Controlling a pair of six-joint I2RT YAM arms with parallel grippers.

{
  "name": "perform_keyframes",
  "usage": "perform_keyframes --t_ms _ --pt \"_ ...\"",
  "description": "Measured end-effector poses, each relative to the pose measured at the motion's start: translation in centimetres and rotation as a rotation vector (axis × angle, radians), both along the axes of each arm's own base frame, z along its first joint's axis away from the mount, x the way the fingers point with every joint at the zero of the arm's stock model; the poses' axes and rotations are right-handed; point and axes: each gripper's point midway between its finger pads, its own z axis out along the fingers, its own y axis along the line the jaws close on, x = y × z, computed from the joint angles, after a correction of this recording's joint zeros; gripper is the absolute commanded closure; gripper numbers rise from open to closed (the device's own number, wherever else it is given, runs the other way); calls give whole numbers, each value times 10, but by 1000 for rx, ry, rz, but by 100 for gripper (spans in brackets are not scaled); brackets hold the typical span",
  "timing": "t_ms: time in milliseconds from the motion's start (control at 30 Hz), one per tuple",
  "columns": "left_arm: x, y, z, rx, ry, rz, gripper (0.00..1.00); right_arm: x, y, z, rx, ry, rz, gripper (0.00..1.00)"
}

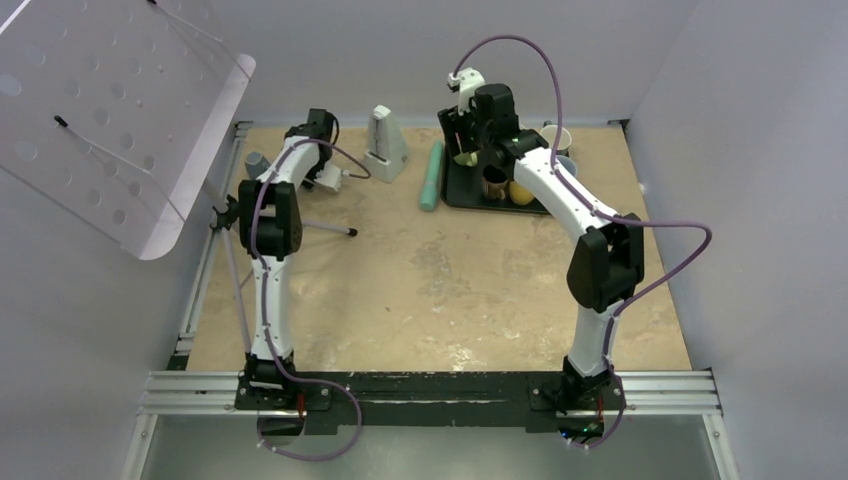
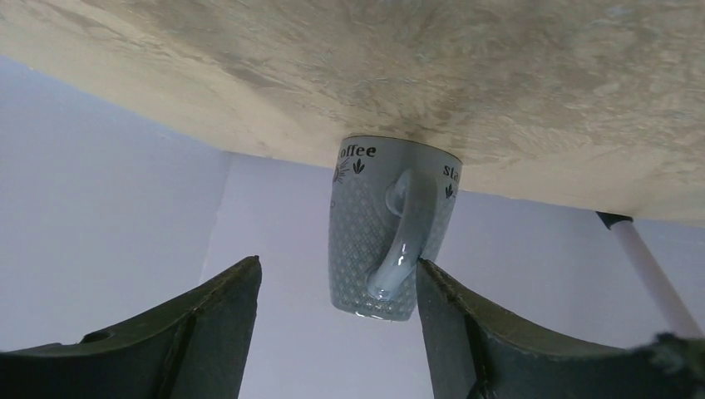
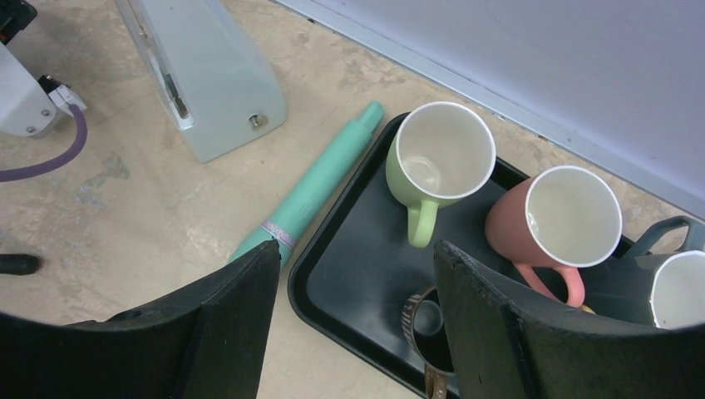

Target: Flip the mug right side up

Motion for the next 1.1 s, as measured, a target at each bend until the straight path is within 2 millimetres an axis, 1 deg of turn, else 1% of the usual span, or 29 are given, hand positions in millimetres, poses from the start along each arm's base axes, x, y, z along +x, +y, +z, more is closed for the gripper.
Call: perform_keyframes --t_ms 100,167,333,433,567,600,733,767,833,1000,1100 --pt "5 3 -4 13 7 -21 29 -2 1 1 4 9 8 30" --pt "8 3 -9 21 18 -38 33 -3 1 3 4 14 11 30" --pt "16 7 -21 39 42 -69 36 -3 1 7 6 12 11 30" --pt "18 10 -17 51 44 -76 44 -3 1 7 5 14 11 30" --pt "20 14 -16 72 60 -80 46 -4 1 7 4 16 11 30" --pt "21 16 -17 80 63 -78 49 -4 1 6 3 18 11 30" --pt "23 18 -15 98 70 -68 73 -5 0 4 -3 25 10 30" --pt "22 19 -15 102 75 -67 80 -5 -1 4 -5 27 9 30" --pt "20 19 -15 101 80 -62 100 -6 -2 2 -12 32 6 30" --pt "21 17 -18 88 77 -72 100 -6 -6 0 -27 38 -8 29" --pt "19 15 -20 70 74 -77 100 -6 -7 1 -30 37 -13 30"
